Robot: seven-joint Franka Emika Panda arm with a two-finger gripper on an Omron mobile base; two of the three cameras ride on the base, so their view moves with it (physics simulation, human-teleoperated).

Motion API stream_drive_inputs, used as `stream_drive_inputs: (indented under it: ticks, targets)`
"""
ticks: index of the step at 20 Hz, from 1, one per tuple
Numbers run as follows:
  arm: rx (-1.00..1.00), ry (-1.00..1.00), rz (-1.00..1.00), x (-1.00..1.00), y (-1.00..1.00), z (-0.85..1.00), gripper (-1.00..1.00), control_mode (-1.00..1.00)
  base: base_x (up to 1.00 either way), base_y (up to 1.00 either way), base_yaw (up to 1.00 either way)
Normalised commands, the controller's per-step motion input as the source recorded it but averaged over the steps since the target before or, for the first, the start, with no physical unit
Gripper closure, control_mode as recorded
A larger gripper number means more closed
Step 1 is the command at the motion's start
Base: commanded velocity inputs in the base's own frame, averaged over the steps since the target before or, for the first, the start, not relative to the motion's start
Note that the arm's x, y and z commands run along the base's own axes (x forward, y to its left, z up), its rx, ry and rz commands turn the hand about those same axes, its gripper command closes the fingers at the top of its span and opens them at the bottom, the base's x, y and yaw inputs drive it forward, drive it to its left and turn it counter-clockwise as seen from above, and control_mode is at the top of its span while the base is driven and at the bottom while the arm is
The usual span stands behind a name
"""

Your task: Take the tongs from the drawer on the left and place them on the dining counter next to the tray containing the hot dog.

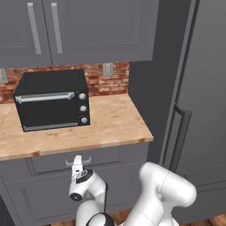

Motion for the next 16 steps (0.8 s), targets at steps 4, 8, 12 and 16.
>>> stream_drive_inputs:
  ticks: [4, 8, 12, 16]
  targets:
    - [0.0, 0.0, 0.01, 0.51, 0.41, -0.32, -1.0, -1.0, 0.0, 0.0, 0.0]
    - [-0.01, 0.0, 0.0, 0.55, 0.16, -0.31, -1.0, -1.0, 0.0, 0.0, 0.0]
    - [0.0, 0.0, 0.0, 0.43, 0.01, -0.12, -1.0, -1.0, 0.0, 0.0, 0.0]
    - [0.0, 0.0, 0.0, 0.02, 0.0, 0.0, 1.0, -1.0, 0.0, 0.0, 0.0]
